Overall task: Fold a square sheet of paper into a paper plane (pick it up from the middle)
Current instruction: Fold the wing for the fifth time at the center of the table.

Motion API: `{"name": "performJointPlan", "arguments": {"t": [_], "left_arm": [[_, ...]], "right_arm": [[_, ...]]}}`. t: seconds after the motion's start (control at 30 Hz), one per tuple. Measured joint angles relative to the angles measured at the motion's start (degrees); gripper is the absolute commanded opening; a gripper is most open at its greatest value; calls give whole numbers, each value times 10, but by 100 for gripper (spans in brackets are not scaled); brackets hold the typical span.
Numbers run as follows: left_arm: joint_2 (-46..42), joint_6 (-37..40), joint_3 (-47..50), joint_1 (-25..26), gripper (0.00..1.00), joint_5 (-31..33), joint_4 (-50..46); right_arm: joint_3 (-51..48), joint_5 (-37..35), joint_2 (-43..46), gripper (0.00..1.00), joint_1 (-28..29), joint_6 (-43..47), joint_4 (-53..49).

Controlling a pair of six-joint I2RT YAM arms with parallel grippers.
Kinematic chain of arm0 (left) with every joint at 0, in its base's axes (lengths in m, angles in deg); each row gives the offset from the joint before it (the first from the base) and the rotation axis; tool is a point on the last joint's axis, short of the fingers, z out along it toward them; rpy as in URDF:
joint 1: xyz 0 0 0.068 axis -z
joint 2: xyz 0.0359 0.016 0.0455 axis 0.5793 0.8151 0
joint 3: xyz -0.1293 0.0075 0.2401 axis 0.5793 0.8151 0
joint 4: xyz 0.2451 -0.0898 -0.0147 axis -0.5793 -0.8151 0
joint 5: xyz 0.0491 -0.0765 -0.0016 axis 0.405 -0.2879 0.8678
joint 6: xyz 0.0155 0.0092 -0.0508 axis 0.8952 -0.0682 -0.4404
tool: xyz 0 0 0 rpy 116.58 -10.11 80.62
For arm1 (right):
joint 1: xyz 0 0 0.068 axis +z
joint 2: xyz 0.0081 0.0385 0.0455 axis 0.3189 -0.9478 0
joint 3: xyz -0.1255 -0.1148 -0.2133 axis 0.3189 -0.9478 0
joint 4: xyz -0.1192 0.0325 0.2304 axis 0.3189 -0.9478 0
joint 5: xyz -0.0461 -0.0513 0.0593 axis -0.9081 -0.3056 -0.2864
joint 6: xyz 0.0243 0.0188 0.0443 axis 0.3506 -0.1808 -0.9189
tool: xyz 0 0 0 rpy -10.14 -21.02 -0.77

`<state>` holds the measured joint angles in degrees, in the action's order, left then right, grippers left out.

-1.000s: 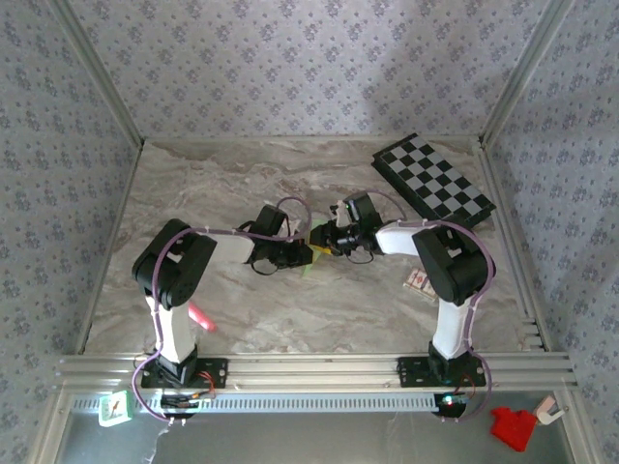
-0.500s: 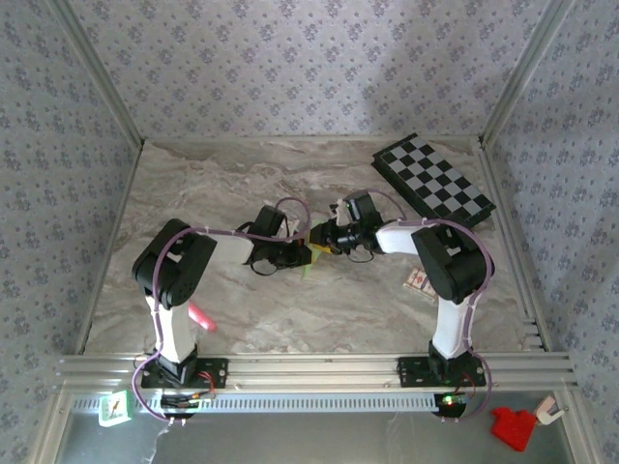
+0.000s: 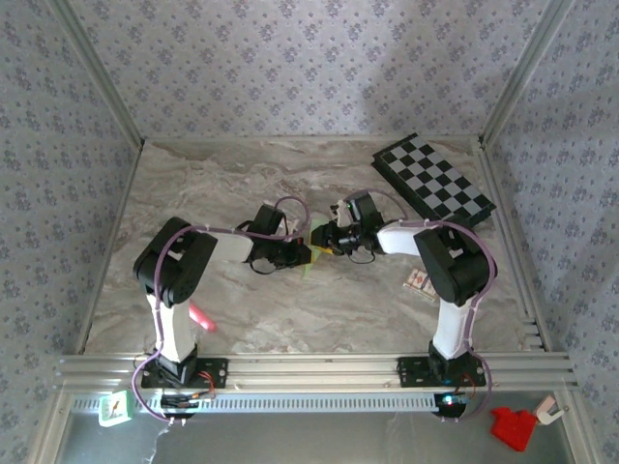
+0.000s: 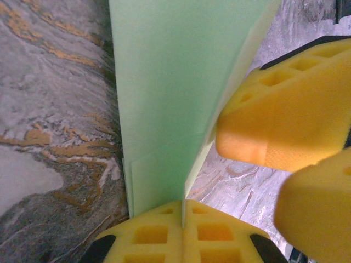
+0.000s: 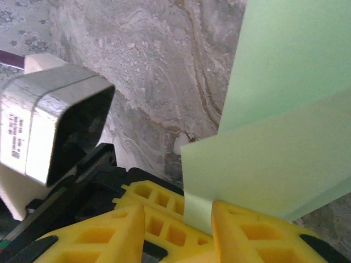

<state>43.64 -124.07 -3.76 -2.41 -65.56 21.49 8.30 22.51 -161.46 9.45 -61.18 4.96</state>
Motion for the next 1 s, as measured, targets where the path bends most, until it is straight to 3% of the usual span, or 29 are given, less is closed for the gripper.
{"name": "performJointPlan", "arguments": {"t": [1.0], "left_arm": [[-7, -13, 3, -1, 13, 1, -2]], "right_arm": [[19, -22, -25, 38, 0, 0, -29]]}}
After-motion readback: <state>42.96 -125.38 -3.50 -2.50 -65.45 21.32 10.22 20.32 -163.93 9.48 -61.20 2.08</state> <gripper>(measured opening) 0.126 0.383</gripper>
